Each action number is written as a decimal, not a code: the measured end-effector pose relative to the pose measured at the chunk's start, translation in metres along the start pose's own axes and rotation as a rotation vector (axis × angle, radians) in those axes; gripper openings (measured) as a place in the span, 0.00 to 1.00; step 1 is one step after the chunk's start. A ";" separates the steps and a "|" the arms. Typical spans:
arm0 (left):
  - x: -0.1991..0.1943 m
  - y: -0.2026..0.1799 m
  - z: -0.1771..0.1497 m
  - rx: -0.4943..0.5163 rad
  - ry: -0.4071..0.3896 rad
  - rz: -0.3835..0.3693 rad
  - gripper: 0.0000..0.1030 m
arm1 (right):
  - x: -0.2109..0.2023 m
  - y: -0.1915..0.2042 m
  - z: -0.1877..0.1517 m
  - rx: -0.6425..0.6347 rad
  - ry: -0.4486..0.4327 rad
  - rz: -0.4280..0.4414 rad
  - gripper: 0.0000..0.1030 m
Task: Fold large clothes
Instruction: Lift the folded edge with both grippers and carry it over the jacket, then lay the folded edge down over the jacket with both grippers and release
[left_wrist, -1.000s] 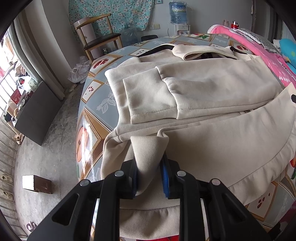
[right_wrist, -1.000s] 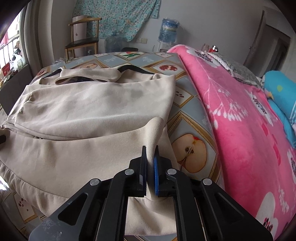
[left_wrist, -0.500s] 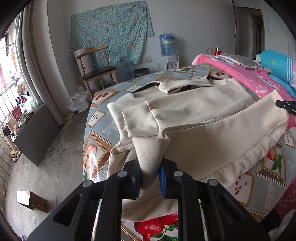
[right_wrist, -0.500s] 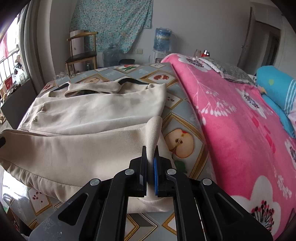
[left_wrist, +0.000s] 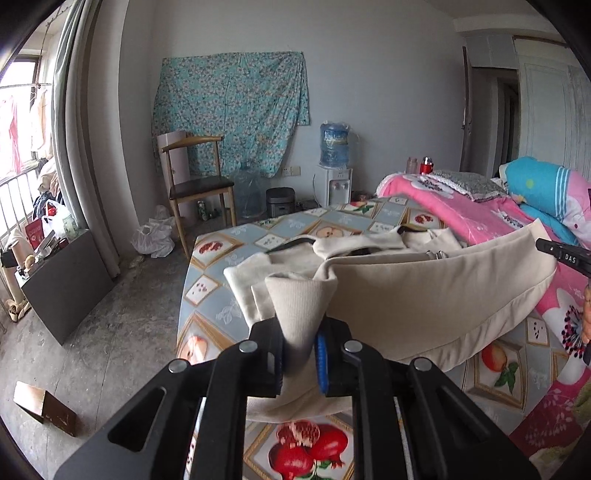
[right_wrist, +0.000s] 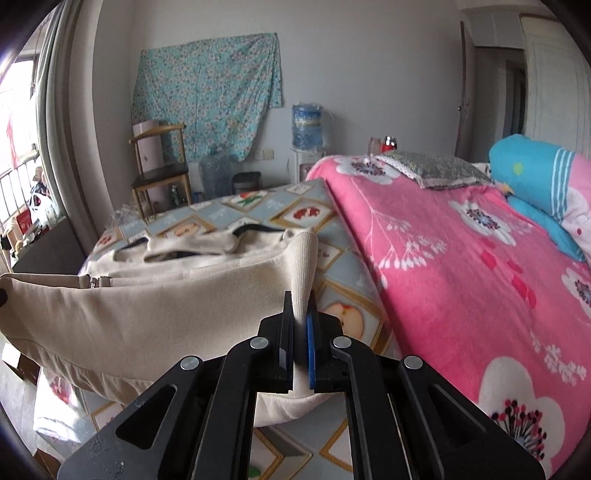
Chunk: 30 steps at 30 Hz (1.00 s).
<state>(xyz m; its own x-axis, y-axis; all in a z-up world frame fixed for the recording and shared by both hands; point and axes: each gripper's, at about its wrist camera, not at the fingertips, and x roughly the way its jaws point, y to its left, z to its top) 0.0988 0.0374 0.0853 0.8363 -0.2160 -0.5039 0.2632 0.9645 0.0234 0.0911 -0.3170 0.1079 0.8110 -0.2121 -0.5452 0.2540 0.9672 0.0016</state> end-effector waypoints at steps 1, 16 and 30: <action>0.003 0.001 0.006 -0.003 -0.006 -0.002 0.13 | 0.003 0.000 0.005 -0.001 -0.007 0.007 0.05; 0.173 0.051 0.121 -0.041 0.111 -0.013 0.13 | 0.167 0.024 0.124 -0.056 0.045 0.082 0.05; 0.331 0.103 0.090 -0.176 0.464 0.108 0.26 | 0.328 0.041 0.115 -0.135 0.375 -0.032 0.30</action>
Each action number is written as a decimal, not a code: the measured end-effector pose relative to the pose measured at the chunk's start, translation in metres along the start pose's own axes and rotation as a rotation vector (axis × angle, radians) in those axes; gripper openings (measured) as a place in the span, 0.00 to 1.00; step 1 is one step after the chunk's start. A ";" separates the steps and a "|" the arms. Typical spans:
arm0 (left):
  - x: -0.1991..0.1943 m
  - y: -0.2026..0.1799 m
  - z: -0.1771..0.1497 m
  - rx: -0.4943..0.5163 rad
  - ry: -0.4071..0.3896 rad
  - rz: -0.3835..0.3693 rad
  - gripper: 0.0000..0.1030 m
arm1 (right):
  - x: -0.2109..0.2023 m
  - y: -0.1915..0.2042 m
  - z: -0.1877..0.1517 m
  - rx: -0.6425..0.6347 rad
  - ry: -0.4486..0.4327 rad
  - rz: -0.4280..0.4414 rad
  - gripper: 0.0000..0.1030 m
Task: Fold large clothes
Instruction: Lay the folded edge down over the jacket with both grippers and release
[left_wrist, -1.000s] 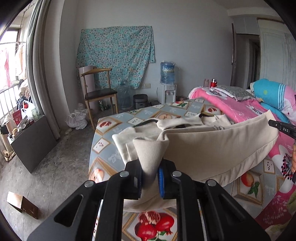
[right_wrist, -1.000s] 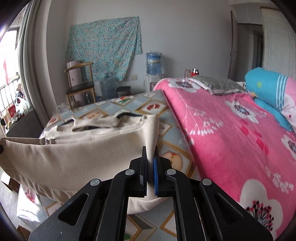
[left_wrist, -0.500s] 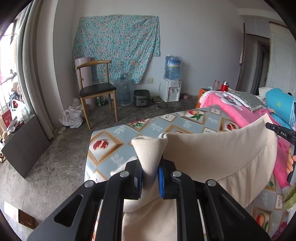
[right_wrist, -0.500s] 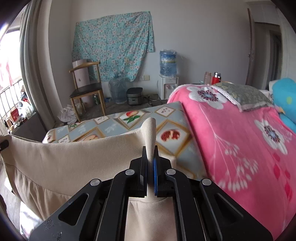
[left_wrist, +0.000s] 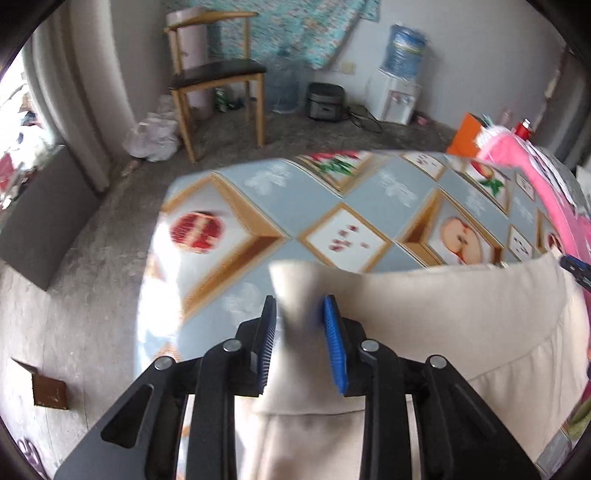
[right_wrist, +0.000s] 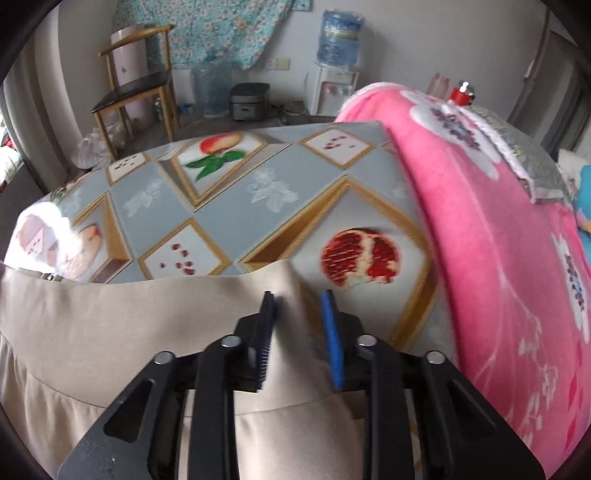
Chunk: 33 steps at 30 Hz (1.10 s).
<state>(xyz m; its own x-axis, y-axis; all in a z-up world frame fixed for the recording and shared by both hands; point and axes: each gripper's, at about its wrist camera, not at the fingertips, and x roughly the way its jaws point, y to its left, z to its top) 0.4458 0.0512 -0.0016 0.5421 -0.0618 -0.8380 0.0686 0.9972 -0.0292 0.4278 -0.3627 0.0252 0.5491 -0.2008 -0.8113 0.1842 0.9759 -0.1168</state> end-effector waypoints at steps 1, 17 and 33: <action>-0.007 0.007 0.000 -0.008 -0.020 0.026 0.26 | -0.007 -0.006 -0.001 0.017 -0.010 0.009 0.32; -0.080 -0.005 -0.115 0.076 -0.006 -0.048 0.26 | -0.115 -0.019 -0.113 0.018 -0.022 0.241 0.55; -0.110 0.015 -0.167 -0.107 -0.020 -0.149 0.31 | -0.128 -0.055 -0.173 0.317 0.053 0.338 0.72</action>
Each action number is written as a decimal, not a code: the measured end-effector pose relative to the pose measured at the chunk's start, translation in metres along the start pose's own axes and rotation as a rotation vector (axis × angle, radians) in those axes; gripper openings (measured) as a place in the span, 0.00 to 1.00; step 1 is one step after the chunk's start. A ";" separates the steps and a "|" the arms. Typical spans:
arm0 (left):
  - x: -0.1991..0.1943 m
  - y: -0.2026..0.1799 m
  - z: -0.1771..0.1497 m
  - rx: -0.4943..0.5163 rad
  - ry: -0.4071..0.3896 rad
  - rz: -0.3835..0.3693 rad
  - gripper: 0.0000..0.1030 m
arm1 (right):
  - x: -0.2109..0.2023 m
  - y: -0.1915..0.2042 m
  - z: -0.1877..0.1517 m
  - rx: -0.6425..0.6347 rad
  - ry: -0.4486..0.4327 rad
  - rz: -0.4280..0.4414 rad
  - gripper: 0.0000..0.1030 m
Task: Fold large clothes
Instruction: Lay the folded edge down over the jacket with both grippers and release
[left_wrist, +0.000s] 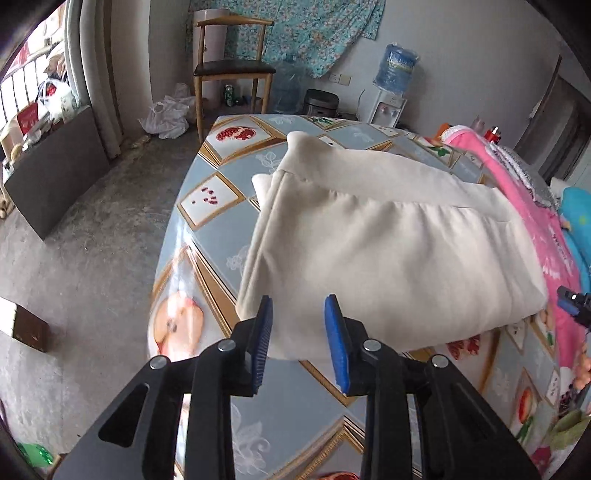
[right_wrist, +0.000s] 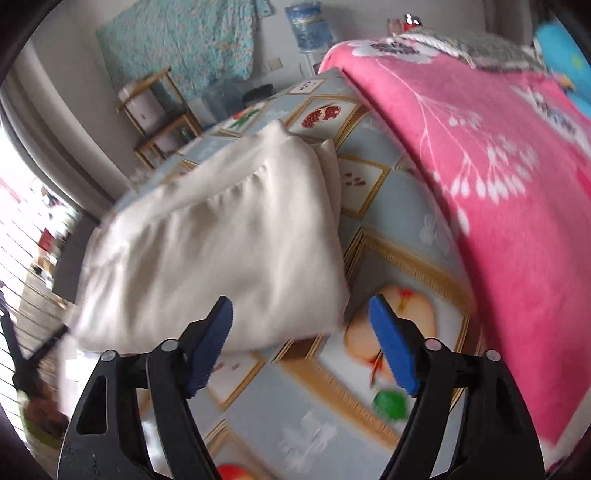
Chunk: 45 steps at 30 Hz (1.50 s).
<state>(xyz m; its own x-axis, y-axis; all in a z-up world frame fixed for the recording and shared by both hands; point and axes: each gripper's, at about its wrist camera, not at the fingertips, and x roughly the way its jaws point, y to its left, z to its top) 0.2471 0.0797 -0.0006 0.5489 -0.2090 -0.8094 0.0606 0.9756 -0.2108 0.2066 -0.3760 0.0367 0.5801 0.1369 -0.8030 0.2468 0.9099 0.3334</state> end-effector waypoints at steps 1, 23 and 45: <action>-0.002 0.001 -0.005 -0.033 0.010 -0.043 0.36 | -0.003 -0.002 -0.005 0.036 0.007 0.039 0.73; 0.048 0.029 -0.053 -0.999 -0.048 -0.415 0.50 | 0.045 -0.007 -0.031 0.560 -0.051 0.220 0.67; -0.026 -0.089 -0.049 -0.127 -0.297 0.121 0.14 | -0.003 0.007 -0.035 0.224 -0.154 0.077 0.15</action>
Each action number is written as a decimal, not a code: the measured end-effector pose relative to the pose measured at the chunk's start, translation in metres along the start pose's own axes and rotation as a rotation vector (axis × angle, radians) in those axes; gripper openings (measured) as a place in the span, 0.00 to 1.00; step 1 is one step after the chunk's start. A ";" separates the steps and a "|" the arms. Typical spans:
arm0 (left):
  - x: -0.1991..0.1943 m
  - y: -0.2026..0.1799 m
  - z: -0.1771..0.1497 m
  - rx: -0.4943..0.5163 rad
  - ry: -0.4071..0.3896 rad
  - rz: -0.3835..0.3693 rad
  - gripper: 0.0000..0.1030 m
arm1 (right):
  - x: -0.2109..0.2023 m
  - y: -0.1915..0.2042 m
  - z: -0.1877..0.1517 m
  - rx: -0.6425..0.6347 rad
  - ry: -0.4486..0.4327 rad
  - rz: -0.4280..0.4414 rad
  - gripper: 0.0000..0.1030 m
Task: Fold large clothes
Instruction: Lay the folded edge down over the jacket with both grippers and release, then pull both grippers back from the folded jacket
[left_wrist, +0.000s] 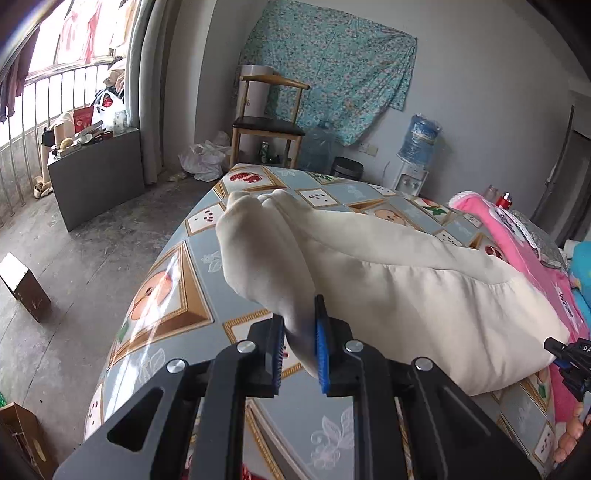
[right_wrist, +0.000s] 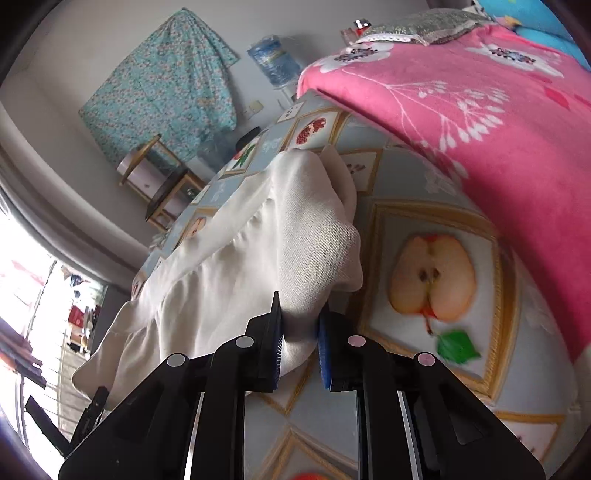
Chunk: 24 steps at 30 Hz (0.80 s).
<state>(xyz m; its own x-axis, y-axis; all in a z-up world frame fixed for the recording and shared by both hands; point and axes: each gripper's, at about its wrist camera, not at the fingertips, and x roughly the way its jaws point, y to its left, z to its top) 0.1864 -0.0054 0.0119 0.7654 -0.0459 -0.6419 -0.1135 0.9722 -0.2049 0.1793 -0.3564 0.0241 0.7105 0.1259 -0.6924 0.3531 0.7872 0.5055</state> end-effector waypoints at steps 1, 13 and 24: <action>-0.007 0.005 -0.006 -0.006 0.020 -0.016 0.14 | -0.003 -0.005 -0.004 0.009 0.013 0.007 0.15; -0.027 0.051 -0.051 -0.094 0.217 -0.088 0.38 | -0.022 -0.053 -0.024 0.121 0.071 0.006 0.57; -0.109 0.022 -0.034 0.147 0.058 -0.162 0.83 | -0.087 0.021 -0.065 -0.257 -0.023 -0.160 0.90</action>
<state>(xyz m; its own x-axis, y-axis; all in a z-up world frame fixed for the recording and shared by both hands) 0.0790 0.0127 0.0524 0.7277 -0.2134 -0.6519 0.1050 0.9738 -0.2016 0.0856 -0.3116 0.0615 0.6729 -0.0240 -0.7393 0.2986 0.9233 0.2418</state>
